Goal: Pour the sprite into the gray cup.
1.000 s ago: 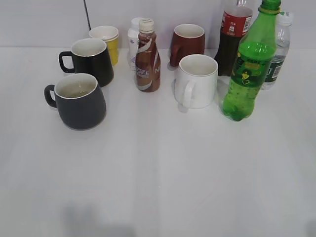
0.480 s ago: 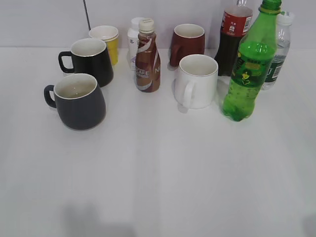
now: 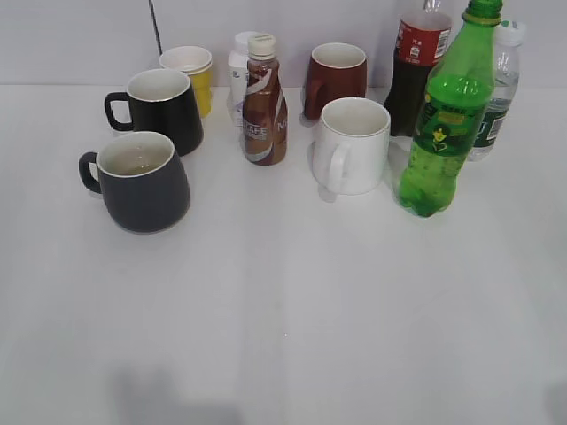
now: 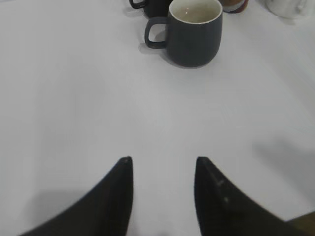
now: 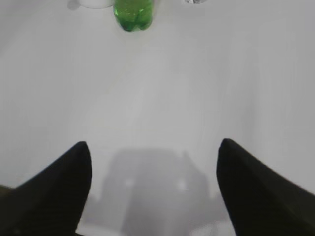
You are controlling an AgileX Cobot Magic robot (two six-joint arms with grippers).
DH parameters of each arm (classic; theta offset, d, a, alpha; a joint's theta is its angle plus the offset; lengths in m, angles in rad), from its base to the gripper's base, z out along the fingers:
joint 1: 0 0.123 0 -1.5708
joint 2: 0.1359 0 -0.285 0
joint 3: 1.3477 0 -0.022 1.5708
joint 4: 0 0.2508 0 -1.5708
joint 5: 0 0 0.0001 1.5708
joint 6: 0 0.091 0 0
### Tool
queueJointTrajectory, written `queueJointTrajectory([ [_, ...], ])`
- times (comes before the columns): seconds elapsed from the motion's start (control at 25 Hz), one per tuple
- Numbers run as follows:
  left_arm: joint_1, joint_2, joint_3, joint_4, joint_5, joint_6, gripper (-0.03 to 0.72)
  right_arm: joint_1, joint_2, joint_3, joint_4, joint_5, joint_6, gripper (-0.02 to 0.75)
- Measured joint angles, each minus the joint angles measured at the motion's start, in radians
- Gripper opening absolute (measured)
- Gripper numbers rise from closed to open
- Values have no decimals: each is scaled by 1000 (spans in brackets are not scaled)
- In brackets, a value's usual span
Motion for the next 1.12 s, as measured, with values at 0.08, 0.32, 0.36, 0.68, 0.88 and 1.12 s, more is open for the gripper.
queueJointTrajectory([
  [0.08, 45, 0, 0, 0, 0, 0, 297, -47, 0, 0, 0, 0, 0, 593],
  [0.32, 201, -14, 0, 0, 0, 0, 243, -176, -34, 0, 0, -2, 0, 592],
  [0.36, 211, -32, 0, 0, -1, 0, 239, -186, -48, 0, 0, -2, 0, 592],
  [0.68, 218, -89, 1, -1, -1, 0, 235, -204, -85, 1, 2, -2, 0, 592],
  [0.88, 218, -89, 1, -1, -1, 0, 235, -204, -85, 1, 3, -2, 1, 592],
  [1.12, 218, -89, 1, -1, -1, 0, 235, -204, -85, 1, 3, -2, 1, 592],
])
